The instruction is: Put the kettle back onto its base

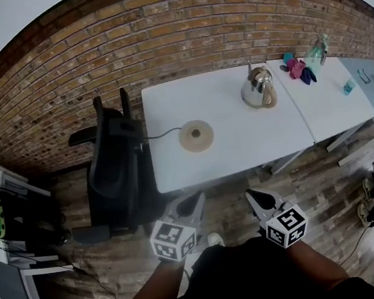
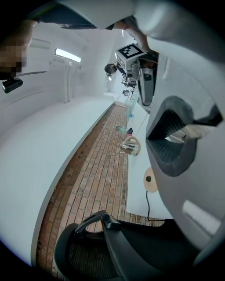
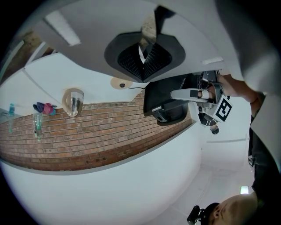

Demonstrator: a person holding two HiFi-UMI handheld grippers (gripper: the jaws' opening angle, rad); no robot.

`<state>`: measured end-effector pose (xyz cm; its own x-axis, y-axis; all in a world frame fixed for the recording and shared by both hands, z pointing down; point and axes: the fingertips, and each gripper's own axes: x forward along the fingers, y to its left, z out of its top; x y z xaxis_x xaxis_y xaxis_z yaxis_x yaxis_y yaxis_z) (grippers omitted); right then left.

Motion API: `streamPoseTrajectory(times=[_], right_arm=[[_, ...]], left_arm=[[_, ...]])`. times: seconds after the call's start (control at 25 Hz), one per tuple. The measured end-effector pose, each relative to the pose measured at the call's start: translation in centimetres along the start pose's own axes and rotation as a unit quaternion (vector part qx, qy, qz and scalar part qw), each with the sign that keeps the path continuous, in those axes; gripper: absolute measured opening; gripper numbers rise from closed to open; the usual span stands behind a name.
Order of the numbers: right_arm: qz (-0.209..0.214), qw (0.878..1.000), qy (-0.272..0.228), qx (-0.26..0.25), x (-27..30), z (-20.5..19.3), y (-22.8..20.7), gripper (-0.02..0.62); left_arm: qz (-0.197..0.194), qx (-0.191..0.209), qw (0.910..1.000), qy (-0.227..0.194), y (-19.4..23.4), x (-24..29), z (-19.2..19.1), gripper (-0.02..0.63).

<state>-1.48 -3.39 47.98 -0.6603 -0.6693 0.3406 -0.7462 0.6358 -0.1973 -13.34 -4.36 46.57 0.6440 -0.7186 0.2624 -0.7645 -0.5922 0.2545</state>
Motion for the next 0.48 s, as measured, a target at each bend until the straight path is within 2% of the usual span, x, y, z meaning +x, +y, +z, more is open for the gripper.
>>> streamPoseTrajectory(times=[0.48], right_arm=[[-0.001, 1.0, -0.012, -0.004, 0.29, 0.65, 0.09, 0.026]], left_arm=[[0.002, 0.003, 1.0, -0.006, -0.06, -0.68, -0.22, 0.0]])
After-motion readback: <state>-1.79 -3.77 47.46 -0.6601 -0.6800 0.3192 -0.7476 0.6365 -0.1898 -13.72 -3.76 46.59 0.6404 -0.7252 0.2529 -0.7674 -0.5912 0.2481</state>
